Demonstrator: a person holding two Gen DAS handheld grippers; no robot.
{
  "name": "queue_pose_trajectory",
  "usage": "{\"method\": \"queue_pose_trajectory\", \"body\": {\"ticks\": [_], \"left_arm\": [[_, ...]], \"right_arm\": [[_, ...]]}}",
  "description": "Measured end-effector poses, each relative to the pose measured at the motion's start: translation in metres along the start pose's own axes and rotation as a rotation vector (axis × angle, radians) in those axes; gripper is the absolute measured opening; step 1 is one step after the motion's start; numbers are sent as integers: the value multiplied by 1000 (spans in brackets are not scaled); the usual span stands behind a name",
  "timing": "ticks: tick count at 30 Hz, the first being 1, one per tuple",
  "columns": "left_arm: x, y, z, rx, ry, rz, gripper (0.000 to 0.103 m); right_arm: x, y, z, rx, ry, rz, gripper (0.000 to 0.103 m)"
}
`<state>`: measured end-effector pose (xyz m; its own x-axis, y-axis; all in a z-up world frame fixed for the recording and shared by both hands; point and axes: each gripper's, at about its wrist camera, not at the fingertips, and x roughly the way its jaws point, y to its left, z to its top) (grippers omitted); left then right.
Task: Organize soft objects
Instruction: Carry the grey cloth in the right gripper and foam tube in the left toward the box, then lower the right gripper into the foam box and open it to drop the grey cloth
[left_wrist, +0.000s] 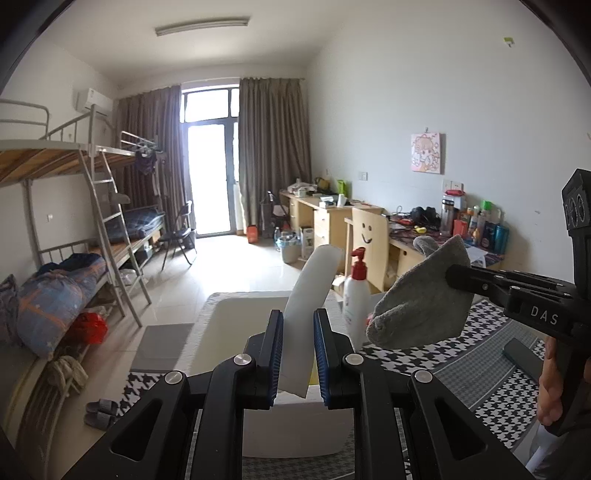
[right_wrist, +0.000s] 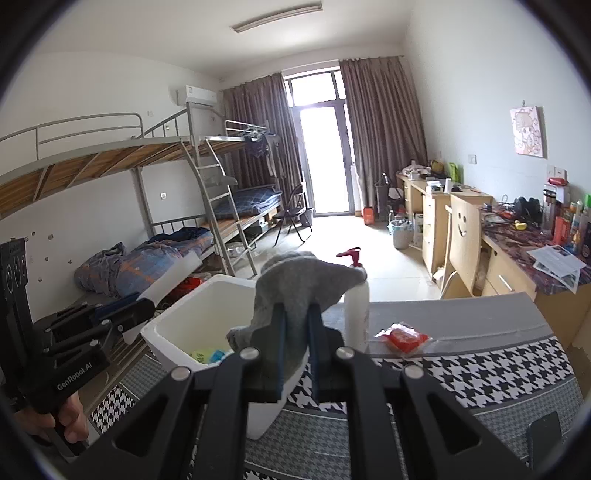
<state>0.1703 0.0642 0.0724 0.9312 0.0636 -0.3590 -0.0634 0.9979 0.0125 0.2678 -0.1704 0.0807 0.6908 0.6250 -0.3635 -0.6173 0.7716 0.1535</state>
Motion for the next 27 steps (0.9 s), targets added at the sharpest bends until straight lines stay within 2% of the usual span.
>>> {"method": "queue_pose_trajectory", "body": {"ticks": [16, 27], "left_arm": [[-15, 30, -7, -36, -15, 87, 18], [-11, 48, -12, -68, -2, 120, 18]], "right_arm": [[22, 25, 6, -29, 33, 52, 14], [41, 44, 10, -54, 53, 75, 14]]}}
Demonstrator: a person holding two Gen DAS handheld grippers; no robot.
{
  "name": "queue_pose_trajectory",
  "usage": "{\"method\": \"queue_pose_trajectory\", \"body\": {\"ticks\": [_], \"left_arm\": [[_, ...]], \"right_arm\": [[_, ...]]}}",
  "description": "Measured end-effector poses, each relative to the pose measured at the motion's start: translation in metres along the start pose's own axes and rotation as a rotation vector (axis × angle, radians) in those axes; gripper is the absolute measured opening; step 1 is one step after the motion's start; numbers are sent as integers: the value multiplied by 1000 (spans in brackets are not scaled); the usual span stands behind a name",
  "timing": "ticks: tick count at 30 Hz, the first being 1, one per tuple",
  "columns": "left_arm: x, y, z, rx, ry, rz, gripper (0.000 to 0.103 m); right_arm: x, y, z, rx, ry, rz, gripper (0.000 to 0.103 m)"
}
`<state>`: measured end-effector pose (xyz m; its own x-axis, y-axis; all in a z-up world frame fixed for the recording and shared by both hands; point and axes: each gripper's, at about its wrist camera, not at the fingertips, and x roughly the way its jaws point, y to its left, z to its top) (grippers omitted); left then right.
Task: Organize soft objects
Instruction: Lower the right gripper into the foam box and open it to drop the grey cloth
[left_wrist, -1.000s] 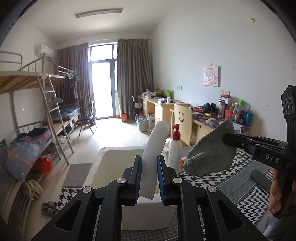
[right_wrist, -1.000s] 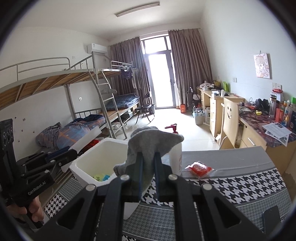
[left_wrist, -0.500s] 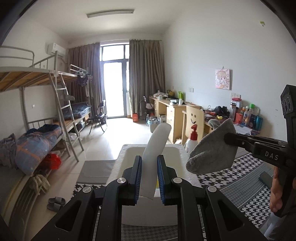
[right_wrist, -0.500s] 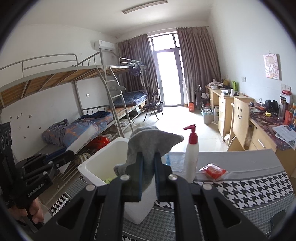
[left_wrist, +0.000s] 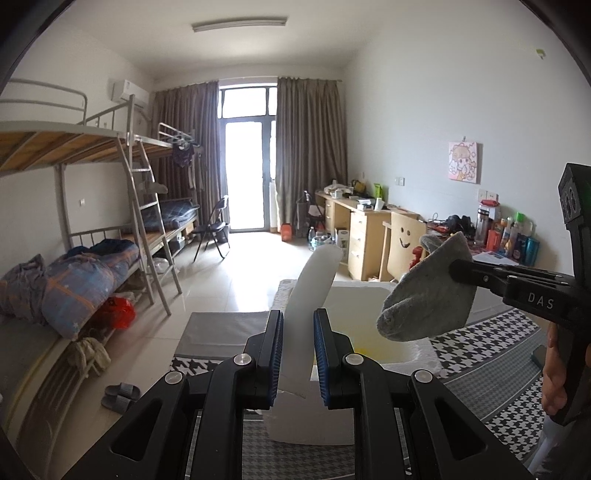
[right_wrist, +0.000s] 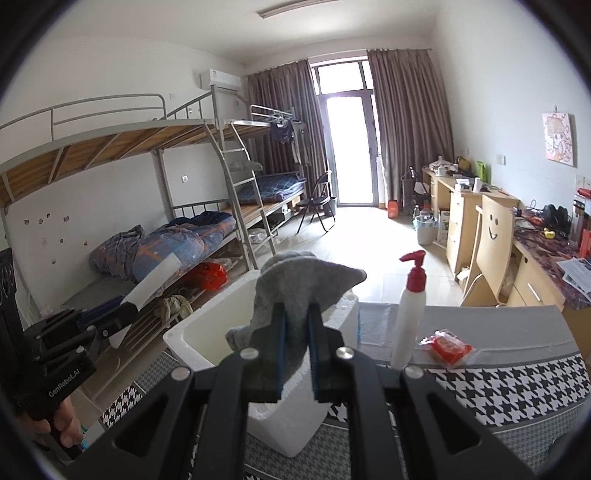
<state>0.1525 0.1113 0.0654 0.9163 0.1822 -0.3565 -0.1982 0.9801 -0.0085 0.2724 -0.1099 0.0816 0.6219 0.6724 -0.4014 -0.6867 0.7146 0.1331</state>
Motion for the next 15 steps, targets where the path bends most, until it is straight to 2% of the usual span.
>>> {"method": "queue_pose_trajectory", "body": {"ticks": [15], "left_arm": [[-1, 8, -2, -25, -1, 29, 18]], "right_arm": [[24, 10, 1, -35, 55, 9, 14]]}}
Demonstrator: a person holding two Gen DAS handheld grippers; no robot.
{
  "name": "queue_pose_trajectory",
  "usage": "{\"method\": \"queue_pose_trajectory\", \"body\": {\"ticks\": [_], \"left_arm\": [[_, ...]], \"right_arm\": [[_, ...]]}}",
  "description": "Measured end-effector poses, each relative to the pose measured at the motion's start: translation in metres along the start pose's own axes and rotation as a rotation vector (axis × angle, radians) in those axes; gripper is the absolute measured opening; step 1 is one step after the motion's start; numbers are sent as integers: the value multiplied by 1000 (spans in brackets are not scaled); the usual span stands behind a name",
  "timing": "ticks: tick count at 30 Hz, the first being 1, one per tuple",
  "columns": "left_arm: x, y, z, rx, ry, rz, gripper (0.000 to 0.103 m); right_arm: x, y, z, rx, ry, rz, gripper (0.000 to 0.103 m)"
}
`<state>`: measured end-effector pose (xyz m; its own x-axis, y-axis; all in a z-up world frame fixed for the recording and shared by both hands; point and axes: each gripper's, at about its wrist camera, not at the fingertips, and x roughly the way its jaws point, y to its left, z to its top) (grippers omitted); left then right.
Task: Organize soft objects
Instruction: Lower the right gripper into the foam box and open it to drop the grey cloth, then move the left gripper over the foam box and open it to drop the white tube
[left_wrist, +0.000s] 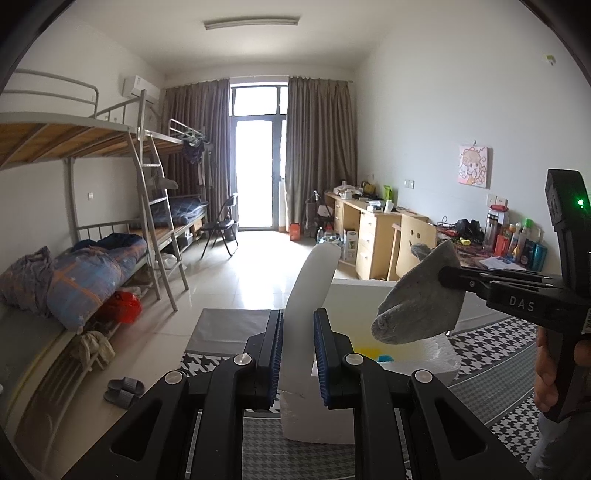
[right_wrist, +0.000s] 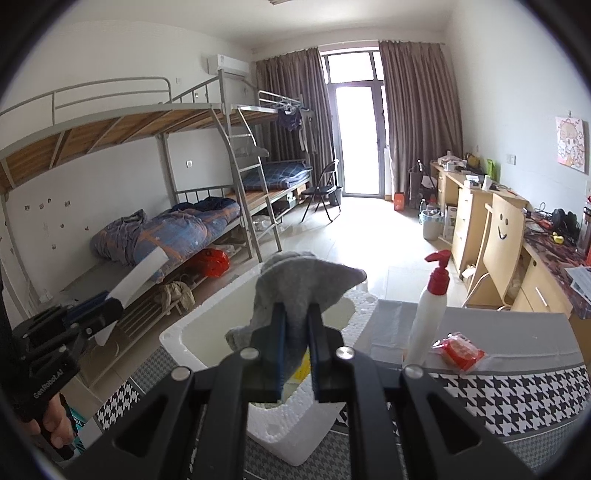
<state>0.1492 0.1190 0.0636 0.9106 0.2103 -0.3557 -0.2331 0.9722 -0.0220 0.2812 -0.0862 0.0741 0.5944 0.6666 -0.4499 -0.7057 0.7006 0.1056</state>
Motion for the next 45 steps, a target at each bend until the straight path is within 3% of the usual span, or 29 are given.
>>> {"method": "queue_pose_trajectory", "body": {"ticks": [31, 33, 34, 36, 37, 38, 45], "left_arm": [[4, 16, -8, -28, 23, 27, 18], [4, 16, -8, -29, 22, 27, 18], [4, 17, -8, -31, 23, 28, 18], [3, 17, -8, -31, 23, 28, 18], [3, 17, -8, -31, 23, 29, 18], [3, 17, -9, -32, 23, 27, 18], [5, 19, -8, -28, 24, 19, 18]], "right_arm": [[57, 17, 0, -21, 135, -3, 16], [58, 17, 0, -24, 140, -5, 22], [59, 17, 0, -26, 142, -6, 30], [60, 19, -1, -36, 145, -11, 55], [60, 20, -1, -41, 139, -12, 74], [58, 21, -1, -47, 126, -12, 84], [54, 21, -1, -64, 121, -8, 87]]}}
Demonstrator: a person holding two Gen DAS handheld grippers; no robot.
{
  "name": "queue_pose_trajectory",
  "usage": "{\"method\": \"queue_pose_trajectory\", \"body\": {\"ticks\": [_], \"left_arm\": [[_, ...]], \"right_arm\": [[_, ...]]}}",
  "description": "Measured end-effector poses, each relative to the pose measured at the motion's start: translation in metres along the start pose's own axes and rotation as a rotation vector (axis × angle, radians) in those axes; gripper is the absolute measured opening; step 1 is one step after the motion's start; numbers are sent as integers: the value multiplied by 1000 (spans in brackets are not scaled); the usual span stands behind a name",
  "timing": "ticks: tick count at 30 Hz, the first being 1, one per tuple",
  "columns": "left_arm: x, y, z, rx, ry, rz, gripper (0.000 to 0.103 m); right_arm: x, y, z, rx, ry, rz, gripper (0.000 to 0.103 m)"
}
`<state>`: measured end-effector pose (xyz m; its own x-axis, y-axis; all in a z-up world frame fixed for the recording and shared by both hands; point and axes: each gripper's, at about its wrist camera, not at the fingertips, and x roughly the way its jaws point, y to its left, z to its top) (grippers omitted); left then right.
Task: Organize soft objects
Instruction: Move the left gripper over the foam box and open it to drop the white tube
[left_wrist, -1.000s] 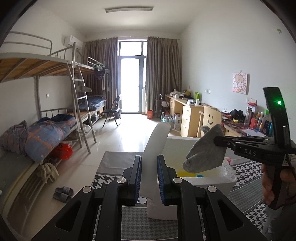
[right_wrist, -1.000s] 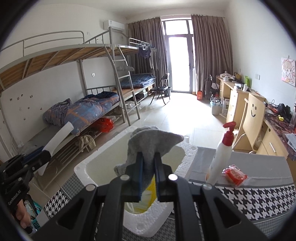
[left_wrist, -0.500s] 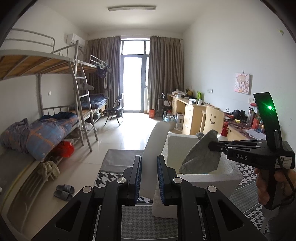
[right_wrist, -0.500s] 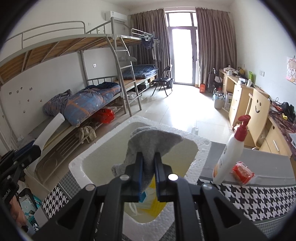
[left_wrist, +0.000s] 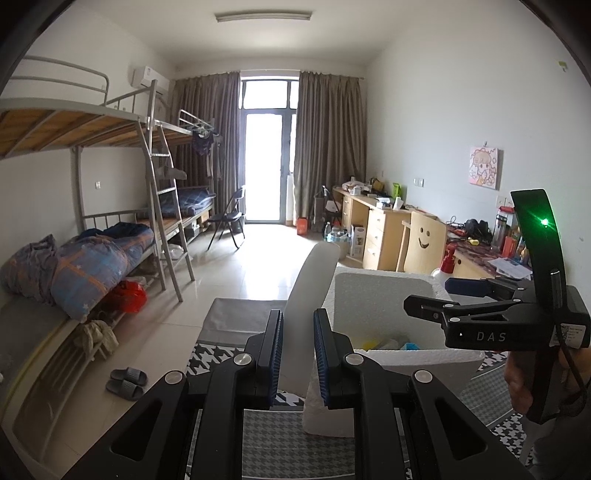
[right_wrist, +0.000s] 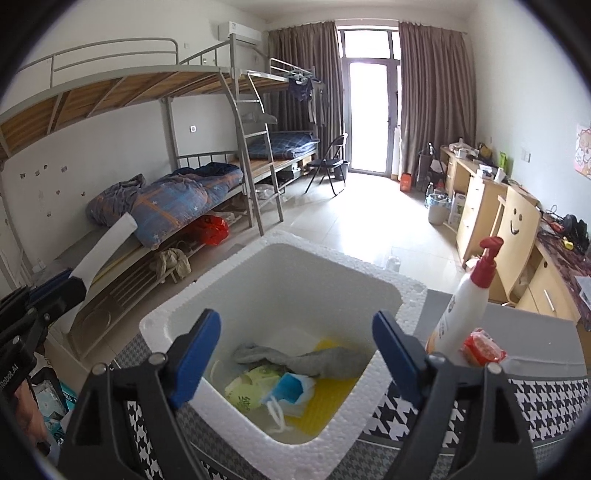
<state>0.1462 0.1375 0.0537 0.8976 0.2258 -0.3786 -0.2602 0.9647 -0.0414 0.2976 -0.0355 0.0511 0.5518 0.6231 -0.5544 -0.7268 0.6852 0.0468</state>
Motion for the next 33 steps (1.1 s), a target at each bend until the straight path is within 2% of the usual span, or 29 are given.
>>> {"method": "queue_pose_trajectory", "body": {"ticks": [15, 20, 26, 33], "left_arm": [[8, -15, 9, 32, 2, -56, 18], [9, -22, 10, 40, -1, -67, 18], [15, -30, 13, 50, 13, -87, 18], [19, -36, 17, 65, 16, -103, 18]], "right_arm": [[-25, -15, -5, 36, -47, -21, 87], [-32, -18, -10, 48, -64, -27, 92], [-38, -22, -14, 36, -74, -66, 92], [-48, -30, -19, 44, -91, -70, 92]]}}
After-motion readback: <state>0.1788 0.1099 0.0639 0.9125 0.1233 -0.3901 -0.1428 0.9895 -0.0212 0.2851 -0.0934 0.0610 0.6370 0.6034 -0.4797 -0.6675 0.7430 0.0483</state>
